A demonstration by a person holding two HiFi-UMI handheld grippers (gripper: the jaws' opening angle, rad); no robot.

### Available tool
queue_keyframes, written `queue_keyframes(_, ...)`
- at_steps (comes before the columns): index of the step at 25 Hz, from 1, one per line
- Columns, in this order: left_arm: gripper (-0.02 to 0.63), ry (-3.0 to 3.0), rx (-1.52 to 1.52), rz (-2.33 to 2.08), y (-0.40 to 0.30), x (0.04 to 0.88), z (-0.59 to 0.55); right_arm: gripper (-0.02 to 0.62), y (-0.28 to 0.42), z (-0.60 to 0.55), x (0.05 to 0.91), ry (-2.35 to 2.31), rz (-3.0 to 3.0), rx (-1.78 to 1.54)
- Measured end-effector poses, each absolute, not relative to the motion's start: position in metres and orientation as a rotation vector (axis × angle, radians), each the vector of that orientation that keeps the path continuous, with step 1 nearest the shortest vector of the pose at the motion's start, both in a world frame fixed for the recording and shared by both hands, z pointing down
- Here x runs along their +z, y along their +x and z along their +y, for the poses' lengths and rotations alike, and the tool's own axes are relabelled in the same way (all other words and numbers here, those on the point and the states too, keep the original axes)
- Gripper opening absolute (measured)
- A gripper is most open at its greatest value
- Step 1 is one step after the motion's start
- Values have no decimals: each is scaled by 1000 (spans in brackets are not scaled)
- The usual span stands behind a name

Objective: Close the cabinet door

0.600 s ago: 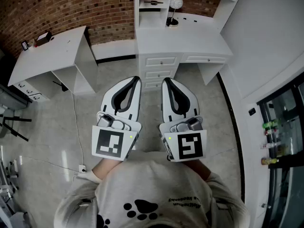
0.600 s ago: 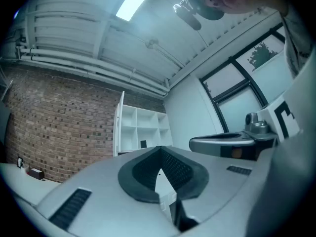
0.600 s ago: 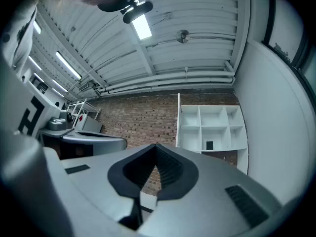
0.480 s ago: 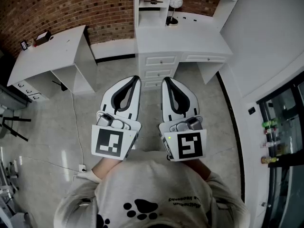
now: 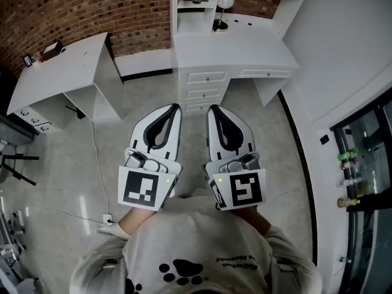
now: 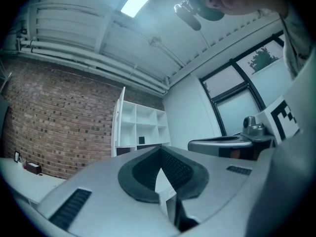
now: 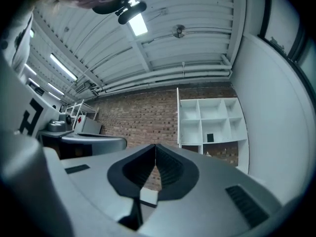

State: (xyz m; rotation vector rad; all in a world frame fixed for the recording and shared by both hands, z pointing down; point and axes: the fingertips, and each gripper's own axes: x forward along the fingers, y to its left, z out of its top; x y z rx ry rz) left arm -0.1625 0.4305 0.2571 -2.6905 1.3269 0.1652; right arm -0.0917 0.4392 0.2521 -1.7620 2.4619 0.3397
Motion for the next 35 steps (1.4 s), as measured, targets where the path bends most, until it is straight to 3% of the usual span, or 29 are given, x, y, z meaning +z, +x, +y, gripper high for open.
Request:
queue_keyframes(13,8,-2695,144,1355,-159,274,385,18,-86,396,265,-1736,2458,309)
queue_keyframes(35,8,-2626,188,1419,-94,259,211,18,-19,220,244,-1585,2470,379)
